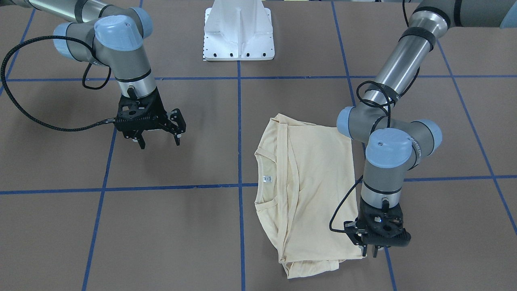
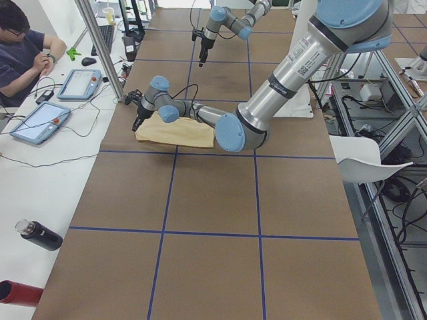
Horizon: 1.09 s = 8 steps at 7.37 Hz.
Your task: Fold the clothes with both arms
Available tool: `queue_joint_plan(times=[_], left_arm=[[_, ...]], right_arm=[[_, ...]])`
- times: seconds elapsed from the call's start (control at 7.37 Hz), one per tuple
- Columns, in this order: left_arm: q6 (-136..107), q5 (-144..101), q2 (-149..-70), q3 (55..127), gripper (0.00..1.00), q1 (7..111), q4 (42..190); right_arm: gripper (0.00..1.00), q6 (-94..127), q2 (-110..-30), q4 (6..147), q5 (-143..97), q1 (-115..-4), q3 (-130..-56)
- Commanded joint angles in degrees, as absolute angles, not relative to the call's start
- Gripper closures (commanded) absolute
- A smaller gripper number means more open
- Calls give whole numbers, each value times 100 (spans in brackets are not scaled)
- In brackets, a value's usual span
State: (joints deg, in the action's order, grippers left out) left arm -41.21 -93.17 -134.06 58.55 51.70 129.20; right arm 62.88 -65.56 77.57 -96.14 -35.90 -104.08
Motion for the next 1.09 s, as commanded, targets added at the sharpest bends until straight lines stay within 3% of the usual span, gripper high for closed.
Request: queue_joint_plan(times=[0.0,0.27,0.54,0.68,0.95], left_arm=[[-3911,-9787,-12494,7094,0,5265,12956],[-3911,-10081,-11701,8004,0,5265,12964],[-3955,-10090,-11444,8305,0,5265,12973],[-4016,-10099,-11374,8332,0,5265,12973],[-4017,-10099,-11347,8376,0,5256,12973]], right_arm=[[0,6885,-5972,7831,-9606,-3516,-10084],[0,7774,-4647,7831,-9187,-3210,-8735],[2,8514,-3923,7840,-8704,-2736,-7870],[8,8786,-3668,7840,-8344,-2464,-7475],[63,8737,-3533,7849,-8139,-2242,-7269]])
